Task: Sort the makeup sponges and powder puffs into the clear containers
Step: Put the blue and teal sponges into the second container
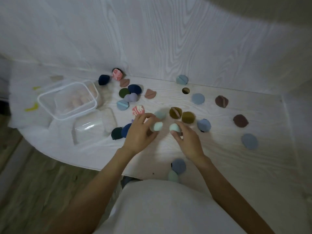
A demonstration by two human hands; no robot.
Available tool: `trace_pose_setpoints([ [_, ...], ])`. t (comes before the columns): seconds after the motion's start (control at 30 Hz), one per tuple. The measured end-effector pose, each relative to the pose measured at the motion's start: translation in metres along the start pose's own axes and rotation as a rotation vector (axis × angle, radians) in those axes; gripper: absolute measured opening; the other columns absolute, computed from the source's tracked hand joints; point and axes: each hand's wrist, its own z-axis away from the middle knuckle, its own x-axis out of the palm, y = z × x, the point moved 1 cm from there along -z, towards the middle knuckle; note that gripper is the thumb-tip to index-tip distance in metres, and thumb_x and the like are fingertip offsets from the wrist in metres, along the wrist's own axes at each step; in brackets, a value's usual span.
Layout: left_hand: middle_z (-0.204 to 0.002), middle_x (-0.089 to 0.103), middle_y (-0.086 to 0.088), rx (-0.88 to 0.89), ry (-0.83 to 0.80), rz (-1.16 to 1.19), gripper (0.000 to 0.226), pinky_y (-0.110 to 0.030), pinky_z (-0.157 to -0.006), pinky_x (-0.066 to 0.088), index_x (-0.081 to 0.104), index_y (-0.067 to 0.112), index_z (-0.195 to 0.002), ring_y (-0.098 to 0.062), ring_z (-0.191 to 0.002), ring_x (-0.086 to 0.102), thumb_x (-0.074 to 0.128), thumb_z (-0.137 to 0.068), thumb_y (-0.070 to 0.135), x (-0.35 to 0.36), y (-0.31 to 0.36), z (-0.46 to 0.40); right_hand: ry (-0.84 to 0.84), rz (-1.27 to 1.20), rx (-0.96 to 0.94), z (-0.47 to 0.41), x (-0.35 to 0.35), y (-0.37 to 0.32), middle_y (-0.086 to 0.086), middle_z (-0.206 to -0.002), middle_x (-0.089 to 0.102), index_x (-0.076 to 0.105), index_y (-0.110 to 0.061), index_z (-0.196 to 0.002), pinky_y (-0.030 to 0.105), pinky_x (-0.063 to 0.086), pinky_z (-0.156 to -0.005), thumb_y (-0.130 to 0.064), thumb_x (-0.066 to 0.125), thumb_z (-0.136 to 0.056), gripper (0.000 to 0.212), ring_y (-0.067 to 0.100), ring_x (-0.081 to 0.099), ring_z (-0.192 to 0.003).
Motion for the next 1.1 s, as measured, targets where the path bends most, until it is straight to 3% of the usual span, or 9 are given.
trace_pose_setpoints([
  [0.1, -0.104, 0.056, 0.009, -0.254, 0.236, 0.185, 0.031, -0.008, -0.071, 0.039, 0.059, 0.016, -0.107, -0.002, -0.087, 0.052, 0.072, -0.080, 0.021, -0.044, -0.024, 0.026, -0.050, -0.130, -0.026, -0.011, 0.011, -0.040, -0.002, -0.102, 0.060, 0.039, -0.022, -0.129, 0.034, 0.052, -0.074, -0.030, 0.060, -0.089, 0.046, 0.017, 0.063, -0.086],
  [0.2, -0.106, 0.058, 0.010, -0.514, 0.367, 0.174, 0.032, -0.019, -0.071, 0.046, 0.054, 0.019, -0.106, -0.008, -0.086, 0.057, 0.072, -0.080, 0.020, -0.083, -0.071, 0.067, -0.146, -0.136, -0.140, -0.025, 0.035, -0.084, -0.003, -0.091, 0.057, 0.048, -0.022, -0.108, 0.020, 0.044, -0.058, -0.027, 0.068, -0.084, 0.032, 0.013, 0.056, -0.074],
  [0.3, -0.109, 0.060, 0.008, -0.668, 0.416, 0.015, 0.036, -0.029, -0.075, 0.043, 0.051, 0.019, -0.110, -0.015, -0.094, 0.058, 0.070, -0.080, 0.015, -0.117, -0.119, 0.109, -0.231, -0.132, -0.243, -0.036, 0.069, -0.127, -0.004, -0.095, 0.056, 0.054, -0.027, -0.102, 0.026, 0.048, -0.065, -0.030, 0.070, -0.082, 0.026, 0.015, 0.056, -0.079],
  [0.4, -0.117, 0.063, -0.001, -0.557, 0.295, -0.242, 0.044, -0.040, -0.083, 0.045, 0.056, 0.022, -0.123, -0.027, -0.102, 0.059, 0.069, -0.082, 0.012, -0.136, -0.163, 0.136, -0.296, -0.142, -0.351, -0.044, 0.111, -0.169, 0.000, -0.101, 0.049, 0.060, -0.029, -0.108, 0.030, 0.050, -0.076, -0.026, 0.068, -0.083, 0.027, 0.016, 0.056, -0.079],
  [0.5, -0.116, 0.063, -0.002, -0.512, 0.111, -0.232, 0.042, -0.043, -0.082, 0.048, 0.063, 0.026, -0.116, -0.028, -0.101, 0.061, 0.066, -0.080, 0.004, -0.142, -0.179, 0.139, -0.410, -0.093, -0.479, -0.050, 0.144, -0.196, 0.002, -0.111, 0.041, 0.059, -0.025, -0.118, 0.033, 0.051, -0.082, -0.016, 0.063, -0.085, 0.034, 0.019, 0.058, -0.079],
  [0.7, -0.123, 0.060, -0.007, -0.468, -0.057, -0.313, 0.042, -0.036, -0.086, 0.039, 0.062, 0.018, -0.121, -0.027, -0.101, 0.062, 0.055, -0.083, 0.001, -0.133, -0.182, 0.142, -0.478, 0.650, -0.763, -0.050, 0.174, -0.186, 0.006, -0.132, 0.038, 0.042, -0.023, -0.137, 0.040, 0.029, -0.092, -0.046, 0.049, -0.089, 0.054, 0.024, 0.053, -0.109],
  [0.8, -0.126, 0.059, -0.008, -0.469, -0.073, -0.299, 0.042, -0.038, -0.094, 0.037, 0.058, 0.014, -0.125, -0.029, -0.105, 0.060, 0.036, -0.089, 0.019, -0.122, -0.178, 0.144, -0.449, 0.688, -0.754, -0.055, 0.164, -0.170, 0.006, -0.134, 0.039, 0.040, -0.023, -0.138, 0.040, 0.028, -0.090, -0.039, 0.051, -0.089, 0.053, 0.023, 0.049, -0.113],
  [0.9, -0.136, 0.050, -0.001, -0.477, -0.194, -0.281, 0.072, -0.037, -0.108, 0.022, 0.046, 0.019, -0.137, -0.019, -0.122, 0.049, 0.011, -0.081, 0.048, -0.108, -0.164, 0.141, -0.452, 0.668, -0.699, -0.061, 0.155, -0.164, 0.005, -0.138, 0.036, 0.042, -0.023, -0.137, 0.041, 0.029, -0.092, -0.034, 0.051, -0.089, 0.050, 0.025, 0.050, -0.113],
  [1.1, -0.120, 0.062, -0.003, -0.323, -0.206, -0.531, 0.057, -0.056, -0.108, 0.017, 0.059, 0.014, -0.123, -0.020, -0.119, 0.052, 0.055, -0.079, 0.051, -0.098, -0.161, 0.149, -0.496, 0.489, -0.598, -0.069, 0.140, -0.156, 0.001, -0.144, 0.033, 0.043, -0.024, -0.137, 0.041, 0.029, -0.100, -0.026, 0.048, -0.089, 0.048, 0.019, 0.056, -0.105],
])
